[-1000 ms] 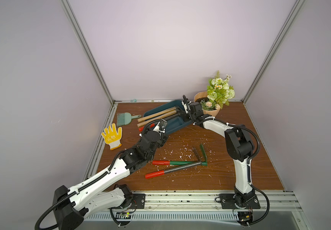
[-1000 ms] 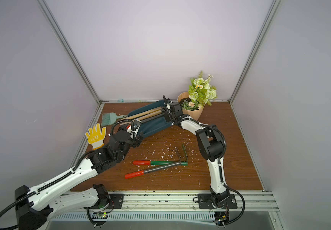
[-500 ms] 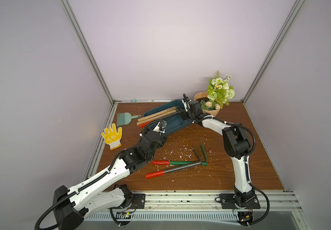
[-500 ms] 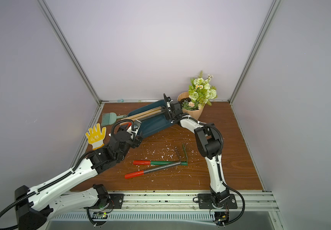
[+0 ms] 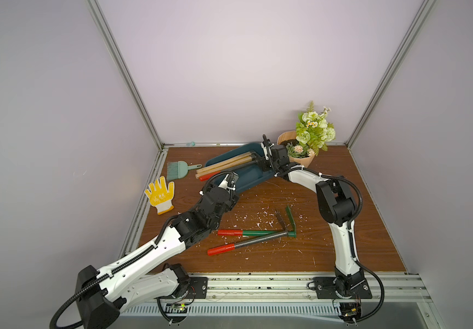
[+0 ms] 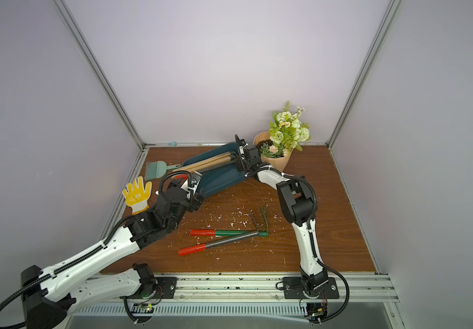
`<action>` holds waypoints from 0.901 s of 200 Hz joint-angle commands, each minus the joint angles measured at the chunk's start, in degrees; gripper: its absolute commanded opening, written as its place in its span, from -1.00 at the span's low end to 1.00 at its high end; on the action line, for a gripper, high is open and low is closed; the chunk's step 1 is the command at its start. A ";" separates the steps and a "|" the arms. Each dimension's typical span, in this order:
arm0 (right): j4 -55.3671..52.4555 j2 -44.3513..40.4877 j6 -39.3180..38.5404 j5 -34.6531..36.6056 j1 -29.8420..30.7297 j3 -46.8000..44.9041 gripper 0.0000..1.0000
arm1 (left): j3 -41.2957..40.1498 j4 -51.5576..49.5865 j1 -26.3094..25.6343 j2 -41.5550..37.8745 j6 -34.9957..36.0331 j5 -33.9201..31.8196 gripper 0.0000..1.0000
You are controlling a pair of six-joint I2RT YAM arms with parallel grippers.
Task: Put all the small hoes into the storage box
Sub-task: Place the hoe in the storage box.
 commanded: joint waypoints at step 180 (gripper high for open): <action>-11.81 -43.17 -2.37 0.49 7.73 -33.97 -0.27 | -6.29 15.78 10.79 6.47 -9.08 17.52 0.74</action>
